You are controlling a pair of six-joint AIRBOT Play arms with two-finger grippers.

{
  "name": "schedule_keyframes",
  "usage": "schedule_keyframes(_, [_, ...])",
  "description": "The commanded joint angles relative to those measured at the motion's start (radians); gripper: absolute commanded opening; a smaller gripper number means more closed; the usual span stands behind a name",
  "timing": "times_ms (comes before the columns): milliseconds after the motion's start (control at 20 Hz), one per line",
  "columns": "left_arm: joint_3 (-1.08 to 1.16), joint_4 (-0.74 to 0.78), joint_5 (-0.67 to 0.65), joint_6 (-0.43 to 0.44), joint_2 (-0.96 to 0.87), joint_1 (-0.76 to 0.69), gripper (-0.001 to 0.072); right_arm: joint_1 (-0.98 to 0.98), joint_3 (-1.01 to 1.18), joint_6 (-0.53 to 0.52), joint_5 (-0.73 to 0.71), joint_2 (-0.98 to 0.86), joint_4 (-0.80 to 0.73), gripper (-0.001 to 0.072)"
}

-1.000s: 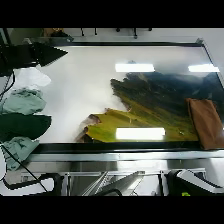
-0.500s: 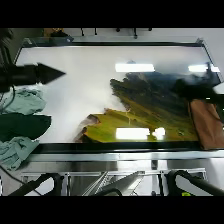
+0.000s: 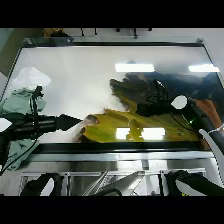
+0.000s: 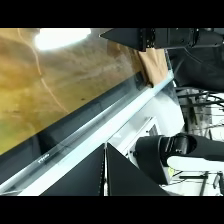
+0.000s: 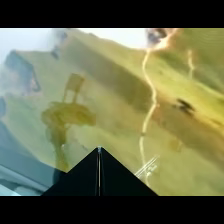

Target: Fold the shirts.

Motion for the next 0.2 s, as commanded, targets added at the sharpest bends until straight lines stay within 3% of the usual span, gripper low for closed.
schedule_keyframes(0, [-0.042,0.010,0.019,-0.004,0.065,-0.003,0.0015,0.014,-0.005,0.001,0.003,0.000,0.000,0.0017])
schedule_keyframes(150, [-0.042,0.010,0.019,-0.004,0.079,-0.003,0.0015,0.014,-0.005,0.001,0.003,0.000,0.000,0.0017])
